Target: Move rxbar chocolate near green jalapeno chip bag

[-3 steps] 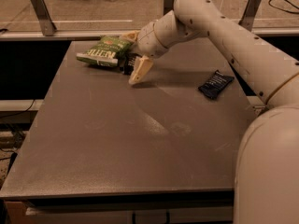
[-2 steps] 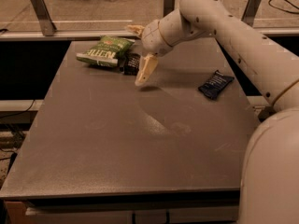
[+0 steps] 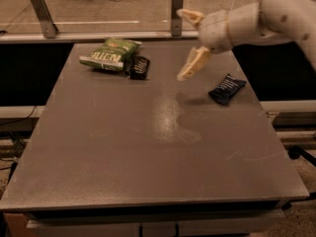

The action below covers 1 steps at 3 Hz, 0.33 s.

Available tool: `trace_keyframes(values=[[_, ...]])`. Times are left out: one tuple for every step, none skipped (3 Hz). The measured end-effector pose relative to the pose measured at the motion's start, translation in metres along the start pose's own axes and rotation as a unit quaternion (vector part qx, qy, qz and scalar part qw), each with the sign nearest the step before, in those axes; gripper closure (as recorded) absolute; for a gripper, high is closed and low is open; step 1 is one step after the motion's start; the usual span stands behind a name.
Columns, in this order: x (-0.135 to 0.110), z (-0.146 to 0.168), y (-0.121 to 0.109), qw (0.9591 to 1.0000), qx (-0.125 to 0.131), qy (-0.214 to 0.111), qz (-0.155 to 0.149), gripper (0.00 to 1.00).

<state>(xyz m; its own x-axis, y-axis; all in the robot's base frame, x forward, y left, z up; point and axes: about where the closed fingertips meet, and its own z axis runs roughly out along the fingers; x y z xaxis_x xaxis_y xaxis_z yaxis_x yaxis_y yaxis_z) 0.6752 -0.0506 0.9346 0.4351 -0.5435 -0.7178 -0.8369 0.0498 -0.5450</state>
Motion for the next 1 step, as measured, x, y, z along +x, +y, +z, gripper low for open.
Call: trace_keyframes(values=[[0.0051, -0.0780, -0.0098, 0.9972, 0.070, -0.016, 0.022, 0.00]])
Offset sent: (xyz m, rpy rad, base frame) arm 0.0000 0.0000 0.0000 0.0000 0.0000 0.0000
